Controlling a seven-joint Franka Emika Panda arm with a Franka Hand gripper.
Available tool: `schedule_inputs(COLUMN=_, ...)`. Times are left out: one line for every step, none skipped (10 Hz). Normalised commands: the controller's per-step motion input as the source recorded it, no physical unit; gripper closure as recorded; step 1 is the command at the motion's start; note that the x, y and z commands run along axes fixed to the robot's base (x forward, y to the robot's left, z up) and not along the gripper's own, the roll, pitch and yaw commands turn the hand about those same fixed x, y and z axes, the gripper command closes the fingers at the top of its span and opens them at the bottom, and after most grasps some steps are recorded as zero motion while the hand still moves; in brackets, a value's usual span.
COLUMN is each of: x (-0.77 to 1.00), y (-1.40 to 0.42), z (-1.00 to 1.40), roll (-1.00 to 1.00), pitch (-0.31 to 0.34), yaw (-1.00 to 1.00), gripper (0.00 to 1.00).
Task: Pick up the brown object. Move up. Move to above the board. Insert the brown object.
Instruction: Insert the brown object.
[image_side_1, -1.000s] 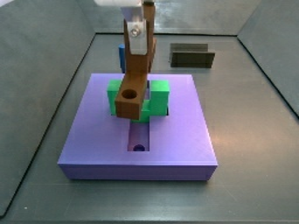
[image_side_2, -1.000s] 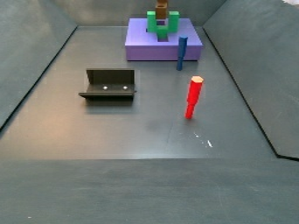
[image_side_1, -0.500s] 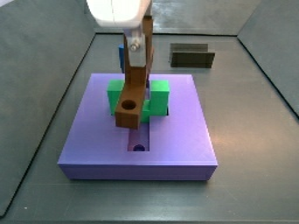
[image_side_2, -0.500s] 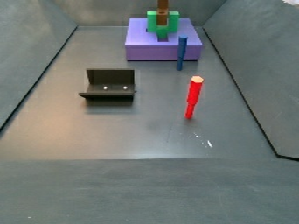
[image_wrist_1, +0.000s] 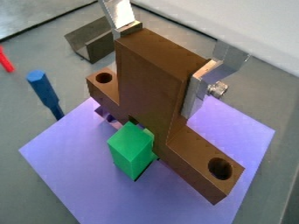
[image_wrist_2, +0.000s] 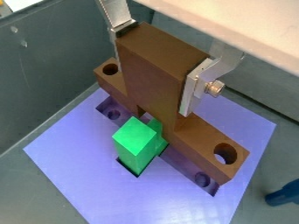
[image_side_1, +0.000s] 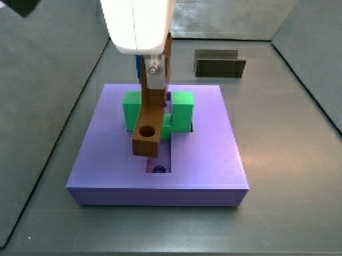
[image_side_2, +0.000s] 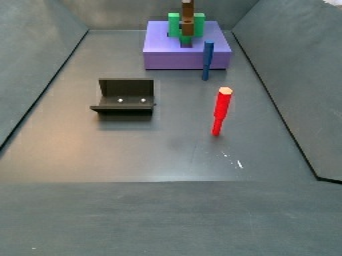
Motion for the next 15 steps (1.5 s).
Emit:
schedule_inputs(x=0.00, y=0.00, z=-0.21, roll=0.01, pitch=-0.010, yaw=0.17, gripper=1.00)
schedule_inputs(x=0.00, y=0.00, z=-0.21, roll=0.01, pitch=-0.010, yaw=0.16, gripper=1.00)
schedule_inputs(x=0.05, y=0.00, z=-0.18, roll=0.00, pitch=-0.003, yaw=0.14, gripper=1.00)
schedule_inputs(x=0.12, y=-0.01, z=-0.15, roll=0.00, pitch=-0.010, yaw=0.10, gripper=1.00)
schedule_inputs(x=0.14, y=-0.03, z=-0.15, roll=0.00, pitch=-0.001, yaw=0.07, gripper=1.00)
schedule_inputs(x=0.21, y=-0.02, z=-0.11, roll=0.00, pitch=0.000, yaw=0.02, gripper=1.00)
schedule_inputs(x=0.27, y=-0.01, z=-0.03, roll=0.01, pitch=0.000, yaw=0.00, gripper=1.00)
schedule_inputs(x=0.24, y=0.00, z=-0.06, roll=0.01, pitch=0.000, yaw=0.00, gripper=1.00)
schedule_inputs(x=0.11, y=0.00, z=-0.12, roll=0.04, pitch=0.000, yaw=0.00, gripper=1.00)
schedule_inputs(x=0.00, y=0.00, z=-0.14, roll=0.07, pitch=0.000, yaw=0.00, gripper=1.00)
schedule_inputs(x=0.00, y=0.00, z=-0.15, roll=0.09, pitch=0.000, yaw=0.00, gripper=1.00)
schedule_inputs(x=0.00, y=0.00, z=-0.15, roll=0.10, pitch=0.000, yaw=0.00, gripper=1.00)
schedule_inputs(x=0.00, y=0.00, z=-0.17, roll=0.10, pitch=0.000, yaw=0.01, gripper=1.00)
schedule_inputs(x=0.00, y=0.00, z=-0.18, roll=0.11, pitch=0.000, yaw=0.02, gripper=1.00)
schedule_inputs(x=0.00, y=0.00, z=-0.19, roll=0.12, pitch=0.001, yaw=0.03, gripper=1.00)
